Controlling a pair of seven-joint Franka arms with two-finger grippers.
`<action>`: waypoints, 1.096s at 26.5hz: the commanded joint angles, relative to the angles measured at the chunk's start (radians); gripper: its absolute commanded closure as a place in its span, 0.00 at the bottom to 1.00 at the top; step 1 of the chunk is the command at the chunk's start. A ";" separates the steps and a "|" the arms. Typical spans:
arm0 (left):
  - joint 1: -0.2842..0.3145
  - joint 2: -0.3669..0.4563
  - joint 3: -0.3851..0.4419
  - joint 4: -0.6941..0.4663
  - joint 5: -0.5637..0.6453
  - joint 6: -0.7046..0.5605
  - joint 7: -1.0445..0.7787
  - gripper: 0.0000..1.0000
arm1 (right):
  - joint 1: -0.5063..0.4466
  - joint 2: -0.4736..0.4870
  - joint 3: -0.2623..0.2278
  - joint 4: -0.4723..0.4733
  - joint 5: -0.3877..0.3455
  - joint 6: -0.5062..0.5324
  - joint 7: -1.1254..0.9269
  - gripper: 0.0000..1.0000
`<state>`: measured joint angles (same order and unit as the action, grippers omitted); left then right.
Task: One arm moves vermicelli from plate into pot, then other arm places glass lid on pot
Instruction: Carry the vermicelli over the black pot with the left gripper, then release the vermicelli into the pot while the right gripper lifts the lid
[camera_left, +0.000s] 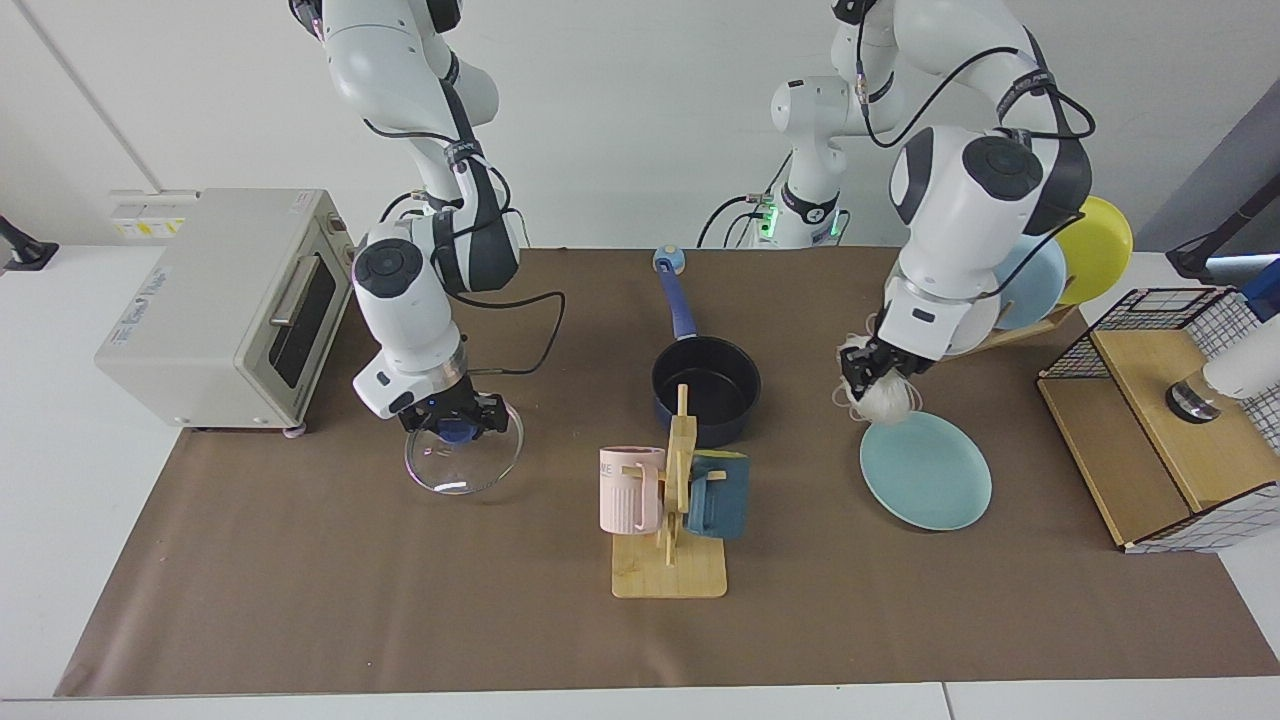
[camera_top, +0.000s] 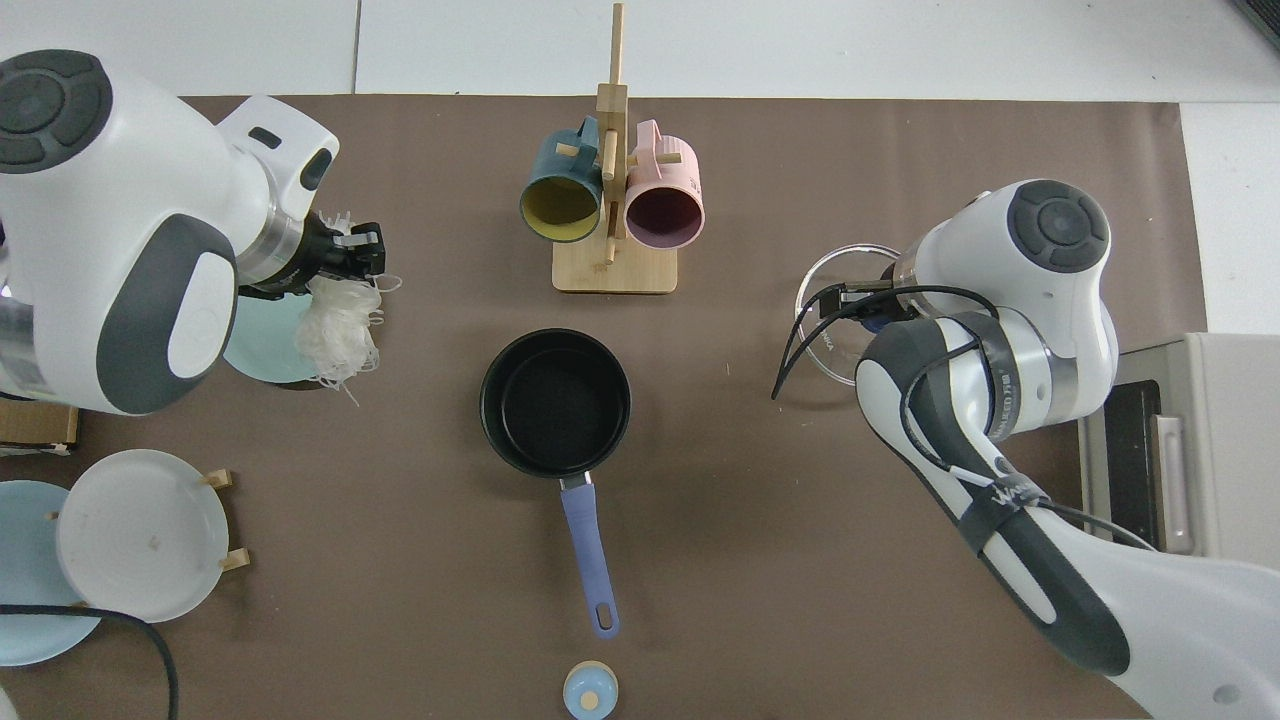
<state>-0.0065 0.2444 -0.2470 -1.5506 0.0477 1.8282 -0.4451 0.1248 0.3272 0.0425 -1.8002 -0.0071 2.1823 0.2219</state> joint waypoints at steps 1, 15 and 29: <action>-0.001 -0.054 -0.104 -0.060 -0.022 -0.056 -0.095 1.00 | -0.016 -0.082 0.016 0.007 -0.004 -0.081 -0.021 1.00; -0.020 -0.068 -0.201 -0.301 -0.131 0.249 -0.109 1.00 | -0.063 -0.301 0.007 0.007 0.012 -0.321 -0.139 1.00; -0.073 0.053 -0.201 -0.350 -0.118 0.413 -0.135 1.00 | -0.053 -0.318 0.016 -0.027 0.012 -0.322 -0.131 1.00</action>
<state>-0.0694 0.2896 -0.4565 -1.8897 -0.0641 2.2184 -0.5682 0.0821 0.0353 0.0497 -1.7984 -0.0057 1.8660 0.1091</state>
